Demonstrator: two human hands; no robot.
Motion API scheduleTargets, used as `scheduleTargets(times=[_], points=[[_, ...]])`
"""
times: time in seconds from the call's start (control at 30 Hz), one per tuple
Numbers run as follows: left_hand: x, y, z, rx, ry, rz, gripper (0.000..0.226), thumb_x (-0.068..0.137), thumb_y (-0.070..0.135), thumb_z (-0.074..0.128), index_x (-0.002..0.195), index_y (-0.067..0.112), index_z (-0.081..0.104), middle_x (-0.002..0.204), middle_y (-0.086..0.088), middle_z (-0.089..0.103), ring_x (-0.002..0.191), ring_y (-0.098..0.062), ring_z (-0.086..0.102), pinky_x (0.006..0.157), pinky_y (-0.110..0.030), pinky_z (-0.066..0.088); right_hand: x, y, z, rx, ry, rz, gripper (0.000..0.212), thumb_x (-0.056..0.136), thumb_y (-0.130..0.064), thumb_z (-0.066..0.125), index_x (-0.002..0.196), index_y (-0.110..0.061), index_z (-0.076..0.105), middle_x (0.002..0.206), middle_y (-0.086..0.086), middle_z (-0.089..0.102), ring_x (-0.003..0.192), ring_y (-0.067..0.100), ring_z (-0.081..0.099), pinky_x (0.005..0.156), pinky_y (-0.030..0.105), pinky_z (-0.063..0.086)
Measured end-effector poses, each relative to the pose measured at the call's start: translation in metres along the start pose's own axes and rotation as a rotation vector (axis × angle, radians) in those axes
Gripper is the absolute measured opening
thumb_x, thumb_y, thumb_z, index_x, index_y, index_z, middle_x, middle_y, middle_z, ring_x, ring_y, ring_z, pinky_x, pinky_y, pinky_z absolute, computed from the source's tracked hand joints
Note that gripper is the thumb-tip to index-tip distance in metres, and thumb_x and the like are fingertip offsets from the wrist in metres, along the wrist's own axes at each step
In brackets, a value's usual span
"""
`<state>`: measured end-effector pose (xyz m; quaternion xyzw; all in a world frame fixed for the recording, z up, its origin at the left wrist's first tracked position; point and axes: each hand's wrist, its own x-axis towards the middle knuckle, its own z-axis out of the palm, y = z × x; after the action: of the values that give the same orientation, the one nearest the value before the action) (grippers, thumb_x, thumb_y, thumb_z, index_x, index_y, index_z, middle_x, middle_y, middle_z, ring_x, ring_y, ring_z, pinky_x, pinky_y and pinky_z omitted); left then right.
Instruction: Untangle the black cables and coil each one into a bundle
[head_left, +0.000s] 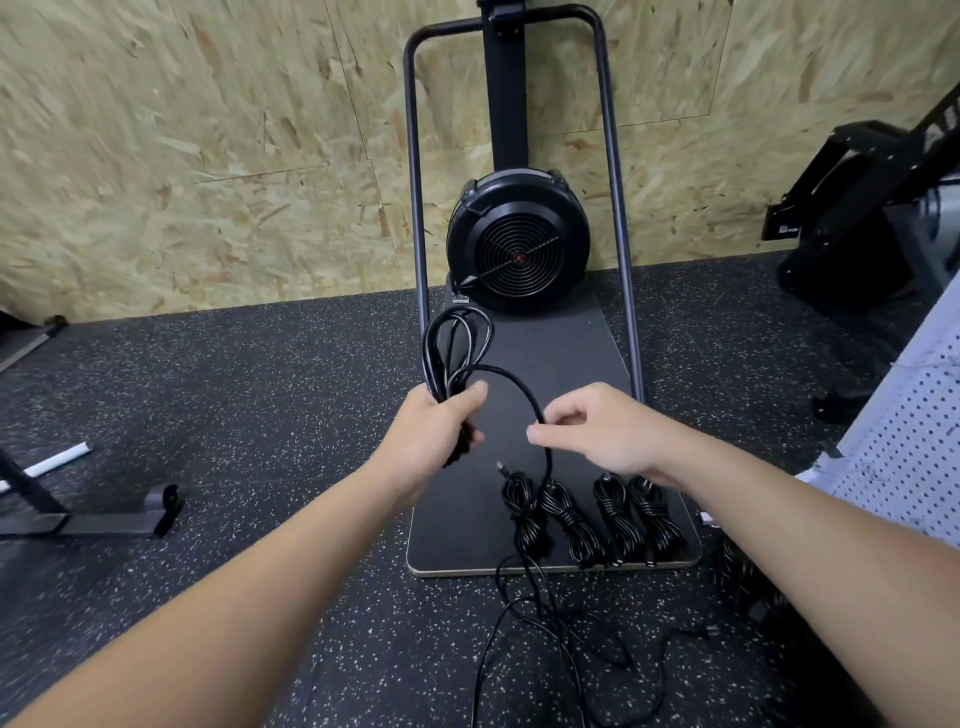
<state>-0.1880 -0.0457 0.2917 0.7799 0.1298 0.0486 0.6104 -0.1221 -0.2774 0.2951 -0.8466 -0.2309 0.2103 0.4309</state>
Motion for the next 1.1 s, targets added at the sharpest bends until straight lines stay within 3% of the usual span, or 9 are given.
scheduleTargets(times=[0.1, 0.23, 0.47, 0.63, 0.77, 0.83, 0.9, 1.0, 1.1], points=[[0.002, -0.003, -0.004, -0.01, -0.034, -0.011, 0.044, 0.104, 0.056, 0.069, 0.089, 0.017, 0.055, 0.075, -0.006, 0.054, 0.065, -0.018, 0.066, 0.055, -0.025, 0.042, -0.001, -0.012, -0.002, 0.074, 0.058, -0.084, 0.028, 0.106, -0.038, 0.071, 0.088, -0.02, 0.084, 0.072, 0.003, 0.071, 0.067, 0.012, 0.064, 0.071, 0.024, 0.054], [-0.005, -0.006, 0.001, -0.011, -0.118, -0.001, 0.058, 0.095, 0.075, 0.067, 0.086, 0.019, 0.057, 0.077, -0.002, 0.06, 0.068, -0.019, 0.066, 0.067, -0.032, 0.05, 0.0, -0.031, 0.003, 0.342, 0.181, -0.184, 0.02, 0.105, -0.025, 0.076, 0.1, -0.006, 0.078, 0.084, 0.014, 0.078, 0.067, 0.019, 0.065, 0.07, 0.031, 0.061], [-0.017, -0.004, 0.028, 0.197, -0.315, 0.368, 0.049, 0.103, 0.036, 0.077, 0.083, 0.005, 0.044, 0.069, -0.004, 0.043, 0.067, -0.018, 0.042, 0.066, -0.037, 0.035, -0.004, -0.057, 0.01, 0.52, 0.45, -0.198, 0.017, 0.101, -0.017, 0.078, 0.095, -0.002, 0.075, 0.078, 0.013, 0.079, 0.069, 0.03, 0.079, 0.075, 0.051, 0.068], [-0.022, -0.003, 0.035, 0.185, -0.241, 0.364, 0.035, 0.106, 0.028, 0.073, 0.083, 0.002, 0.068, 0.076, -0.013, 0.071, 0.066, -0.016, 0.059, 0.068, -0.038, 0.049, -0.015, -0.07, 0.01, 0.398, 0.547, -0.386, 0.01, 0.101, -0.014, 0.077, 0.093, -0.008, 0.074, 0.078, 0.007, 0.076, 0.066, 0.024, 0.076, 0.064, 0.041, 0.064], [-0.026, 0.0, 0.035, 0.125, -0.216, 0.343, 0.042, 0.109, 0.02, 0.07, 0.085, -0.01, 0.053, 0.079, -0.03, 0.062, 0.063, -0.011, 0.061, 0.063, -0.021, 0.048, -0.01, -0.056, -0.002, -0.127, 0.788, -0.52, 0.018, 0.097, -0.029, 0.08, 0.113, -0.025, 0.073, 0.11, -0.015, 0.066, 0.095, 0.008, 0.062, 0.09, 0.036, 0.055], [-0.028, 0.0, 0.036, 0.134, -0.203, 0.346, 0.042, 0.108, 0.02, 0.071, 0.084, -0.009, 0.052, 0.08, -0.03, 0.062, 0.064, -0.012, 0.061, 0.064, -0.022, 0.049, -0.002, -0.047, -0.006, -0.156, 0.703, -0.396, 0.057, 0.093, -0.047, 0.079, 0.143, -0.027, 0.06, 0.138, -0.012, 0.056, 0.12, 0.008, 0.058, 0.103, 0.036, 0.051], [-0.027, -0.002, 0.036, 0.184, -0.167, 0.361, 0.042, 0.106, 0.024, 0.073, 0.081, -0.004, 0.053, 0.075, -0.022, 0.064, 0.063, -0.012, 0.059, 0.065, -0.027, 0.048, 0.006, -0.044, -0.005, 0.061, 0.463, -0.137, 0.083, 0.083, -0.065, 0.078, 0.152, -0.026, 0.053, 0.141, -0.008, 0.063, 0.124, 0.009, 0.062, 0.109, 0.042, 0.052], [-0.02, -0.008, 0.034, 0.257, -0.119, 0.349, 0.043, 0.1, 0.034, 0.081, 0.078, 0.013, 0.052, 0.067, 0.003, 0.057, 0.067, -0.021, 0.06, 0.068, -0.038, 0.05, 0.012, -0.034, -0.003, 0.344, 0.178, -0.038, 0.053, 0.08, -0.053, 0.082, 0.116, -0.015, 0.079, 0.115, 0.005, 0.082, 0.115, 0.024, 0.075, 0.113, 0.061, 0.053], [-0.016, -0.01, 0.033, 0.265, -0.146, 0.322, 0.049, 0.093, 0.044, 0.087, 0.078, 0.014, 0.051, 0.07, -0.007, 0.057, 0.067, -0.017, 0.055, 0.068, -0.04, 0.05, 0.009, -0.032, -0.01, 0.46, 0.087, -0.1, 0.03, 0.088, -0.032, 0.081, 0.107, -0.009, 0.08, 0.115, 0.008, 0.083, 0.119, 0.036, 0.073, 0.119, 0.062, 0.047]])
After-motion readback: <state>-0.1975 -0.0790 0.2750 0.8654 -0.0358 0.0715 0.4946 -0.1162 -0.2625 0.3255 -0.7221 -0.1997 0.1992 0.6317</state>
